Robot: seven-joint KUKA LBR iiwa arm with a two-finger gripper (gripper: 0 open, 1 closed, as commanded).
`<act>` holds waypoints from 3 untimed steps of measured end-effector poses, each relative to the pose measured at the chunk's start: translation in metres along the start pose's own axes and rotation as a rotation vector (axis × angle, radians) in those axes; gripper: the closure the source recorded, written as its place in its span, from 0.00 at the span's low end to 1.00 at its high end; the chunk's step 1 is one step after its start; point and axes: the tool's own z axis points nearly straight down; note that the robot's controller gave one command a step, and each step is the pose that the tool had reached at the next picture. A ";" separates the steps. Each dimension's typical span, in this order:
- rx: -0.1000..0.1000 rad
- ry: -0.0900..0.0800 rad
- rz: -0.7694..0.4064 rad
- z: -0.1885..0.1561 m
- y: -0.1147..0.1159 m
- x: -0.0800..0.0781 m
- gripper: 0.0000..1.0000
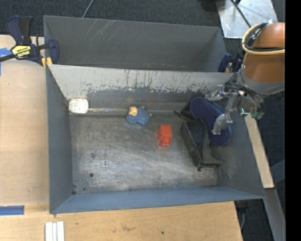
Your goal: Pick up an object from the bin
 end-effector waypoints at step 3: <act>-0.003 -0.020 0.698 0.029 0.034 0.014 0.00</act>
Offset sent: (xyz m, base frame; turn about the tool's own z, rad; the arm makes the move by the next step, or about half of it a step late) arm -0.0110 0.0663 -0.0724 0.1057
